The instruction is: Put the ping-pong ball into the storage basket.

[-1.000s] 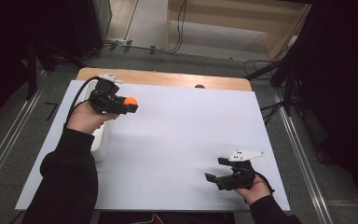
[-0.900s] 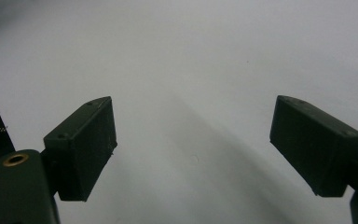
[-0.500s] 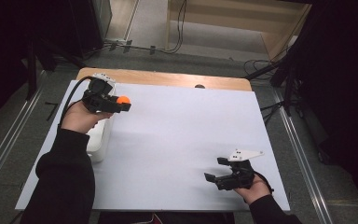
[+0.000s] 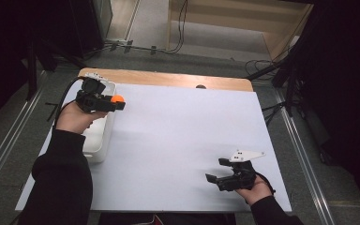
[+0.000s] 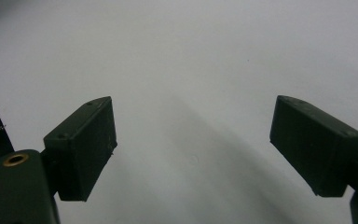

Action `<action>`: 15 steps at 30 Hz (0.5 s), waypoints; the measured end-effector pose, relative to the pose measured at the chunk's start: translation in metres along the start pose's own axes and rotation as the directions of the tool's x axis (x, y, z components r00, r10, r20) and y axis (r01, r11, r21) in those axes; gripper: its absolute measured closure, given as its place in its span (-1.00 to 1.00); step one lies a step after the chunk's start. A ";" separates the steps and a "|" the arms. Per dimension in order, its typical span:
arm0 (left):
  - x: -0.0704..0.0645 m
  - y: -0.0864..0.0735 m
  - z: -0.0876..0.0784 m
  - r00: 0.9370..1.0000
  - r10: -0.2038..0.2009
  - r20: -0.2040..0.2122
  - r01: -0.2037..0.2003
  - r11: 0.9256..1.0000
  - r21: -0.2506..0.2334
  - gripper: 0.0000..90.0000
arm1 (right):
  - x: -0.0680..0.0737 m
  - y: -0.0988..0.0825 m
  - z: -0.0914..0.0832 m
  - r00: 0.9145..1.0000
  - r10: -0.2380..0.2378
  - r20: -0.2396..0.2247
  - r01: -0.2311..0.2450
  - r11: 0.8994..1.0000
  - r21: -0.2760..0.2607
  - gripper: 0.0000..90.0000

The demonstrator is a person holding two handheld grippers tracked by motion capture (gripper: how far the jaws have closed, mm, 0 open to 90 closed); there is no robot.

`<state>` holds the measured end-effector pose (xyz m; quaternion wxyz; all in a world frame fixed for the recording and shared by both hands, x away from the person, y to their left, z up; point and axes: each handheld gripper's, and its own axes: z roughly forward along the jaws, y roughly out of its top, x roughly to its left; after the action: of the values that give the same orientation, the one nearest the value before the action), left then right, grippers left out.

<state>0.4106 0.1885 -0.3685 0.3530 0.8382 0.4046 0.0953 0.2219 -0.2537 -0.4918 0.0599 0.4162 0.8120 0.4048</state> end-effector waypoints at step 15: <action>0.014 -0.008 -0.007 0.998 -0.034 -0.044 0.034 0.999 -0.004 0.13 | 0.000 0.000 0.000 1.000 -0.001 0.001 0.001 1.000 -0.001 -0.71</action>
<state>0.4119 0.2059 -0.3701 0.3467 0.8284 0.4264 0.1085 0.2223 -0.2537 -0.4923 0.0609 0.4159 0.8121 0.4048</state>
